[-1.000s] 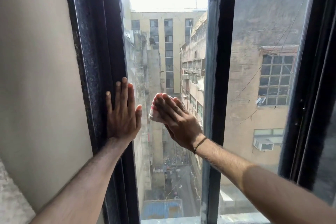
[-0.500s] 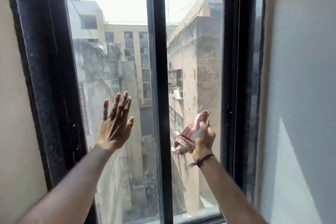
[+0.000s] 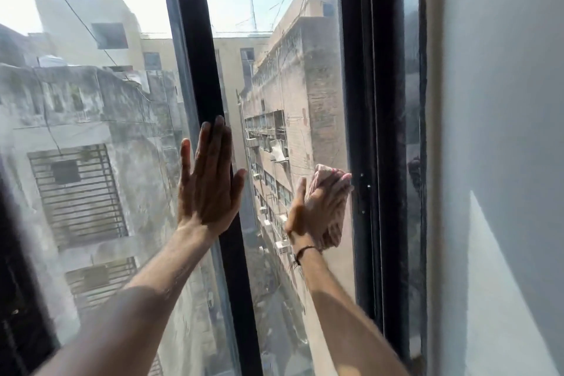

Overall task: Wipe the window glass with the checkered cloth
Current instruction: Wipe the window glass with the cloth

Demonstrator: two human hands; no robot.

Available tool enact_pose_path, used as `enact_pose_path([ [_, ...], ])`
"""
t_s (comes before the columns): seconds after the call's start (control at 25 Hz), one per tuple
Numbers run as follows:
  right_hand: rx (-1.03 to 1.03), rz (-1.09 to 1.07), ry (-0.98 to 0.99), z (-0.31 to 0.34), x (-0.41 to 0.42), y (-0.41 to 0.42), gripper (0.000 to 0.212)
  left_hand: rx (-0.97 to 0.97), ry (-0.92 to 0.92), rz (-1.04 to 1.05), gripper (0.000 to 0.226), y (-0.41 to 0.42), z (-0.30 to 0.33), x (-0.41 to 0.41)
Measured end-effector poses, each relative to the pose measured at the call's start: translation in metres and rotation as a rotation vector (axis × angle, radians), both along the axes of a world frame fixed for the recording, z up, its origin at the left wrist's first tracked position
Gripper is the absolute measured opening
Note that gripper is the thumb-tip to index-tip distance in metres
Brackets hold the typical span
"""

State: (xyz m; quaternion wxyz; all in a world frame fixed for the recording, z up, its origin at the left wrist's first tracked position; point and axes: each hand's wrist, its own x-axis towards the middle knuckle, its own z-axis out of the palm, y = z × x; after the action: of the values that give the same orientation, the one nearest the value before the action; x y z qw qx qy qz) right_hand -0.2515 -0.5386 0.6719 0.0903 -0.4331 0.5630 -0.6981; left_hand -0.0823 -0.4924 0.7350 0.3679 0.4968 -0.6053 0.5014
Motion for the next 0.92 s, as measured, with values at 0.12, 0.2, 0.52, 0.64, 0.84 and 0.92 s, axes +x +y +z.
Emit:
enact_pose_path([
  [0.12, -0.214, -0.103, 0.368, 0.000, 0.026, -0.022, 0.079, -0.067, -0.022, 0.010, 0.077, -0.017, -0.005, 0.002],
  [0.2, -0.402, -0.061, 0.731, -0.027, 0.031, -0.027, 0.072, -0.107, -0.043, 0.040, 0.077, -0.023, -0.004, 0.004],
  [0.52, -0.255, -0.236, 0.710, -0.048, -0.042, -0.045, 0.080, -0.104, -0.053, 0.036, 0.079, -0.021, -0.008, 0.002],
  [0.64, -0.267, -0.234, 0.725, -0.020, 0.001, -0.037, 0.075, -0.101, -0.039, 0.035, 0.079, -0.019, -0.006, 0.002],
  [0.84, -0.243, -0.125, 0.858, -0.072, -0.048, -0.026, 0.083, -0.088, -0.037, -0.016, 0.079, -0.018, -0.007, 0.003],
  [0.92, -0.138, -0.178, 0.410, -0.025, -0.038, -0.036, 0.087, -0.095, -0.027, -0.011, 0.080, -0.022, -0.007, 0.003],
])
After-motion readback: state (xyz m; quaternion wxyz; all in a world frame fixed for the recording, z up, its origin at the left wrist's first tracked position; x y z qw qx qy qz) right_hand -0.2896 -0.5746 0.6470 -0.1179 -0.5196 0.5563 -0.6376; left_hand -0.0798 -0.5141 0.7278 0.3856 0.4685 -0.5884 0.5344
